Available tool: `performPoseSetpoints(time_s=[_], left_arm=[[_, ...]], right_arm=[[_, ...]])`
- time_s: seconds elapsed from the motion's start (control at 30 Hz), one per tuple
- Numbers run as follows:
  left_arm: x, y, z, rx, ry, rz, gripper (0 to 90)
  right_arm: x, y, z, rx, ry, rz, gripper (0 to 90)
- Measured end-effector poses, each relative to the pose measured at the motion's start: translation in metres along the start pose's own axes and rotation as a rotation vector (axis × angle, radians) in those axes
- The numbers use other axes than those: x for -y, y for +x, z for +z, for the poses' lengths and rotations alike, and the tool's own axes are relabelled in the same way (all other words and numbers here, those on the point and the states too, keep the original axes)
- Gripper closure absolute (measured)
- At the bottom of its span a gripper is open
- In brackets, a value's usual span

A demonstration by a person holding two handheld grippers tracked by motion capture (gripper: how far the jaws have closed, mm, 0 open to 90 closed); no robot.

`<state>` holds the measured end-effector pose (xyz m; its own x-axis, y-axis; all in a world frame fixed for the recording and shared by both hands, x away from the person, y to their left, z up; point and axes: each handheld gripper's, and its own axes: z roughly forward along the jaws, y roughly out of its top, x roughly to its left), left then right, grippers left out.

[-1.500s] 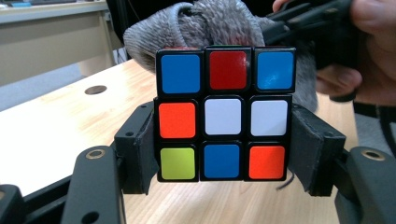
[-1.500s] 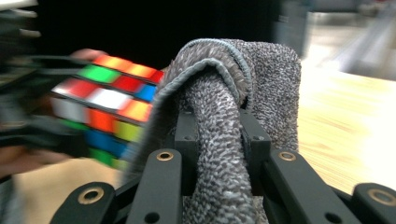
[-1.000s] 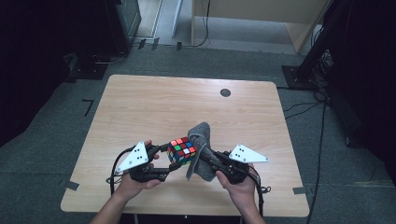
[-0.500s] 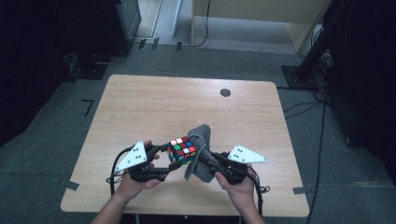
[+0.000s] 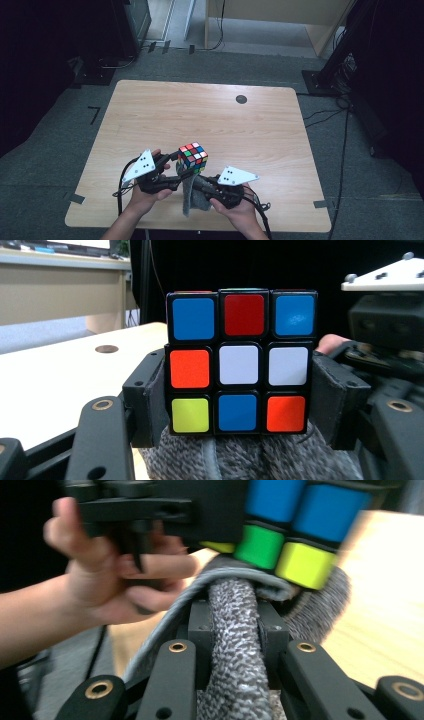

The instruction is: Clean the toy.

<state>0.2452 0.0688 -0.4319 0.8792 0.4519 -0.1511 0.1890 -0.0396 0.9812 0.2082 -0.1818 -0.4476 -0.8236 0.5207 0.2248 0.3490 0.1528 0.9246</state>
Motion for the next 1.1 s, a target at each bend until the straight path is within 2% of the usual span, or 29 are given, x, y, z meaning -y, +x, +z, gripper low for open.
performPoseSetpoints(time_s=[0.07, 0.1, 0.13, 0.2, 0.3, 0.33, 0.37, 0.43, 0.53, 0.63, 0.67, 0.73, 0.8, 0.9, 0.93, 1.0, 1.1], left_arm=[[-0.001, 0.000, -0.002, -0.002, -0.012, -0.004, 34.6], [-0.002, 0.001, -0.003, 0.001, -0.019, -0.007, 34.6], [-0.002, 0.001, -0.003, 0.003, -0.023, -0.015, 34.6], [-0.002, 0.002, -0.003, 0.002, -0.019, -0.018, 34.6], [0.000, 0.000, 0.001, 0.002, 0.004, -0.007, 34.6], [0.001, -0.001, 0.003, 0.003, 0.010, -0.002, 34.6], [0.001, -0.003, 0.003, 0.004, 0.013, 0.004, 34.5], [0.001, -0.005, 0.004, 0.007, 0.016, 0.013, 34.6], [-0.001, -0.005, 0.002, 0.012, -0.004, 0.002, 34.6], [-0.002, -0.004, 0.001, 0.017, -0.014, -0.008, 34.6], [-0.002, -0.004, 0.001, 0.014, -0.011, -0.006, 34.6], [-0.001, -0.004, 0.002, 0.014, -0.007, -0.008, 34.6], [0.000, -0.003, 0.003, 0.016, -0.005, -0.015, 34.6], [0.002, -0.004, 0.004, 0.000, 0.010, -0.004, 34.6], [0.002, -0.004, 0.004, -0.002, 0.012, -0.003, 34.5], [0.001, -0.003, 0.003, -0.001, 0.007, -0.008, 34.5], [-0.001, -0.002, 0.001, 0.001, -0.012, -0.016, 34.6]], right_arm=[[-0.001, -0.007, -0.006, 0.044, -0.026, 0.019, 75.4], [-0.001, -0.013, -0.011, 0.068, -0.051, 0.052, 75.4], [0.000, -0.015, -0.013, 0.077, -0.070, 0.078, 75.4], [0.002, -0.014, -0.011, 0.074, -0.081, 0.093, 75.2], [0.006, 0.000, 0.002, 0.024, -0.066, 0.068, 74.6], [0.006, 0.008, 0.007, 0.012, -0.057, 0.040, 74.6], [0.006, 0.012, 0.009, 0.012, -0.048, 0.017, 74.6], [0.005, 0.014, 0.009, 0.027, -0.048, 0.002, 74.6], [0.004, -0.001, -0.001, 0.099, -0.069, 0.049, 74.8], [0.007, -0.016, -0.012, 0.194, -0.112, 0.144, 74.9], [0.009, -0.019, -0.014, 0.202, -0.131, 0.172, 74.9], [0.009, -0.017, -0.012, 0.172, -0.131, 0.186, 74.8], [0.009, -0.010, -0.006, 0.133, -0.114, 0.165, 74.2], [0.009, 0.000, 0.003, 0.045, -0.097, 0.150, 73.9], [0.008, 0.002, 0.005, 0.037, -0.089, 0.136, 73.9], [0.007, 0.002, 0.003, 0.060, -0.082, 0.112, 74.0], [0.006, -0.008, -0.006, 0.117, -0.104, 0.140, 74.1]])
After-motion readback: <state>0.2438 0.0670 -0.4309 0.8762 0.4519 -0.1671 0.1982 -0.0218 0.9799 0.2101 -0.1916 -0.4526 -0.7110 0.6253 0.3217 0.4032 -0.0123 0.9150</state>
